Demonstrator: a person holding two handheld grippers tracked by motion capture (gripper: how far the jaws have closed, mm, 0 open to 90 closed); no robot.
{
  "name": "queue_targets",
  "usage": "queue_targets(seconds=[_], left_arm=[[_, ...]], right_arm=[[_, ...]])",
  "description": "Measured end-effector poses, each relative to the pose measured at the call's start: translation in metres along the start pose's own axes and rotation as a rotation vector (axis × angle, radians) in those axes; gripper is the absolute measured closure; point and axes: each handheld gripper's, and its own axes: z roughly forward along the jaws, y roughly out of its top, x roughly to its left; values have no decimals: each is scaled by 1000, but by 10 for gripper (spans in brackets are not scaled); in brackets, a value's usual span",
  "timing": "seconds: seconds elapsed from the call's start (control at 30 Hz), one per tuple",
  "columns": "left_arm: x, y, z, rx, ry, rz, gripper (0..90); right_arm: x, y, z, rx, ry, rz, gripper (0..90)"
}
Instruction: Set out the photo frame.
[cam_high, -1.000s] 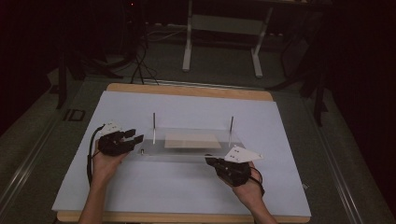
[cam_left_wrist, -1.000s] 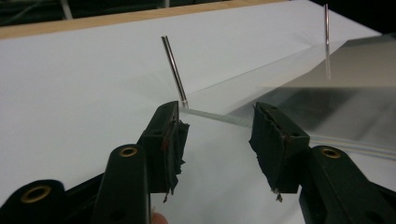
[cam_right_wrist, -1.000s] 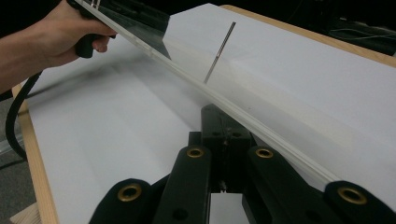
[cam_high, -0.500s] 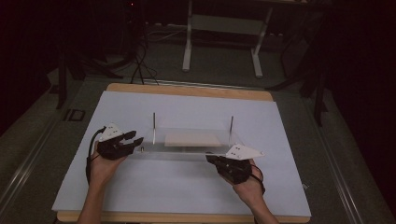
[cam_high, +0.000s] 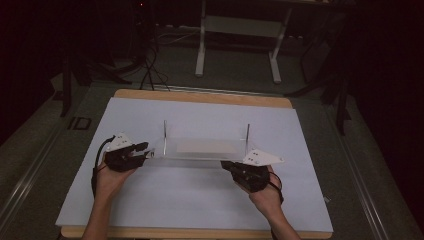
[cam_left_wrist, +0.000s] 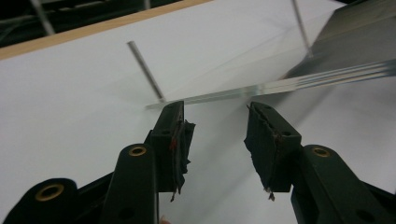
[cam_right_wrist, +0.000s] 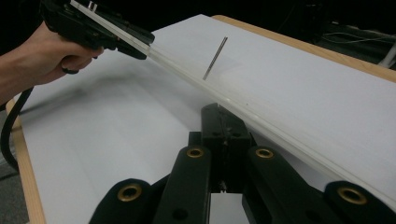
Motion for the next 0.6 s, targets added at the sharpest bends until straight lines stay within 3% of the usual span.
queue_targets(seconds=[0.17, 0.33, 0.6], left_arm=[[-5, 3, 4, 2, -7, 31, 549], [-13, 8, 4, -23, 3, 67, 496], [-19, 13, 5, -77, -1, 91, 416]], right_arm=[[-2, 3, 0, -6, 0, 2, 900], [-3, 5, 1, -6, -1, 0, 900], [-4, 6, 2, -3, 1, -2, 900]])
